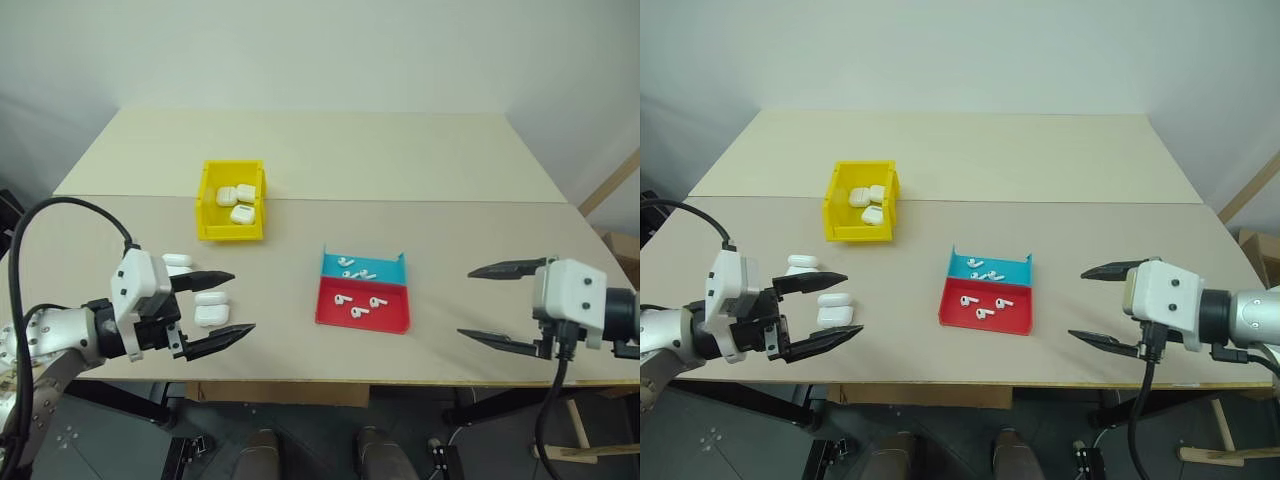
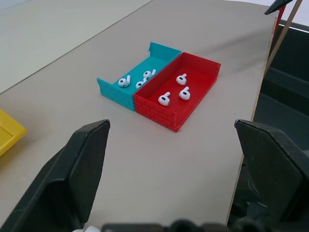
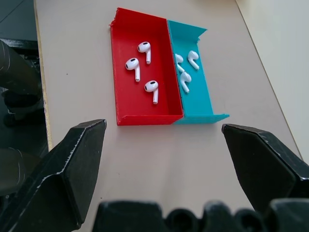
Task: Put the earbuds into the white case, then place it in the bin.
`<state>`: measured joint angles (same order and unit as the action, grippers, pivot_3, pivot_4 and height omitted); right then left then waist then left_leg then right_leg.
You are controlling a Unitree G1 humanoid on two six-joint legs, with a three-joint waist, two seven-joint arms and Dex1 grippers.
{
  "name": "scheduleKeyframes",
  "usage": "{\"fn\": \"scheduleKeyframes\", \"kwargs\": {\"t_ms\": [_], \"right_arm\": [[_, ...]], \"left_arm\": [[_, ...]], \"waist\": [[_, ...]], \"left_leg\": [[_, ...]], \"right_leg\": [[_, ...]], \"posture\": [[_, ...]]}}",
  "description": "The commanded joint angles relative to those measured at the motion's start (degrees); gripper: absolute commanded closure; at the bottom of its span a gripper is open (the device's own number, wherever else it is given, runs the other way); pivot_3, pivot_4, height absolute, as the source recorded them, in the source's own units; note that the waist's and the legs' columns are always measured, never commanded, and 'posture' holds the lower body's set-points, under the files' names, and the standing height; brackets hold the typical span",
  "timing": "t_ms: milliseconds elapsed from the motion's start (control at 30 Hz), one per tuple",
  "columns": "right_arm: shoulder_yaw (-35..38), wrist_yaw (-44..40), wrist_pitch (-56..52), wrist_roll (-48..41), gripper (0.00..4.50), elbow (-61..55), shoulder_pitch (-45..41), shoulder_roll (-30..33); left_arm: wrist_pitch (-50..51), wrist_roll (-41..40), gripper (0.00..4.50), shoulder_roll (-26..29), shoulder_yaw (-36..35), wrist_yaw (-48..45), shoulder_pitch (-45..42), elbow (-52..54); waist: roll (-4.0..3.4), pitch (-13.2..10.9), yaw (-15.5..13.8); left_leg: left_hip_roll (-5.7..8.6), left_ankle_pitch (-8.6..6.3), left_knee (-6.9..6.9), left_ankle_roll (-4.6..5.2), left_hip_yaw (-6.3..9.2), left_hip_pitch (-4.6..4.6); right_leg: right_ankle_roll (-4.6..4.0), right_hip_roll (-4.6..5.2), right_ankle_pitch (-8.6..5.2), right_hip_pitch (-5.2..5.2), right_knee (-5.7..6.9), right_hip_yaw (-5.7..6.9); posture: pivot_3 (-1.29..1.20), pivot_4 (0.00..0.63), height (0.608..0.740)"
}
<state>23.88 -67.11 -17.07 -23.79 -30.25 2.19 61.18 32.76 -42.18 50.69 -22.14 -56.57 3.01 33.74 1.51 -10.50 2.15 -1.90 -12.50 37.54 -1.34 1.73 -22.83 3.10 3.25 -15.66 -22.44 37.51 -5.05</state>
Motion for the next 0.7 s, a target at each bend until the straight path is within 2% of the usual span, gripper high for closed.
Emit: {"fn": "scheduleKeyframes", "kwargs": {"t_ms": [33,167,467,700], "right_arm": [[0.82,0.37,1.36,-0.22,0.03,-0.16,-1.06,0.12],[0.6,0.63,1.12,-0.28,0.03,-0.18,-1.31,0.1],[0.29,0.95,1.14,-0.19,0.03,-0.11,-1.54,0.12],[-0.52,1.86,1.22,0.09,0.03,0.17,-2.6,0.13]], "left_arm": [[-0.02,-1.51,0.0,0.95,-1.05,-0.71,-0.52,0.42],[1.72,-2.86,0.0,1.15,-1.92,1.56,-1.38,1.05],[2.34,-0.4,0.0,2.32,-1.64,4.26,-0.04,3.44],[8.08,0.44,0.0,0.86,-3.74,17.51,0.12,11.29]], "waist": [[0.0,0.0,0.01],[0.0,0.0,0.01],[0.0,0.0,0.01],[0.04,-0.02,-0.01]], "left_leg": [[0.0,0.0,0.0,0.0,0.0,0.0],[0.0,0.0,0.0,0.0,0.0,0.0],[0.0,0.0,0.0,0.0,0.0,0.0],[0.01,0.0,0.0,0.0,0.0,-0.01]], "right_leg": [[0.0,0.0,0.0,0.0,0.0,0.0],[0.0,0.0,0.0,0.0,0.0,0.0],[0.0,0.0,0.0,0.0,0.0,0.0],[0.01,0.02,0.0,0.0,0.0,-0.02]], "posture": [[0.0,0.15,0.74],[0.0,0.15,0.74],[0.0,0.15,0.74],[0.0,0.15,0.74]]}}
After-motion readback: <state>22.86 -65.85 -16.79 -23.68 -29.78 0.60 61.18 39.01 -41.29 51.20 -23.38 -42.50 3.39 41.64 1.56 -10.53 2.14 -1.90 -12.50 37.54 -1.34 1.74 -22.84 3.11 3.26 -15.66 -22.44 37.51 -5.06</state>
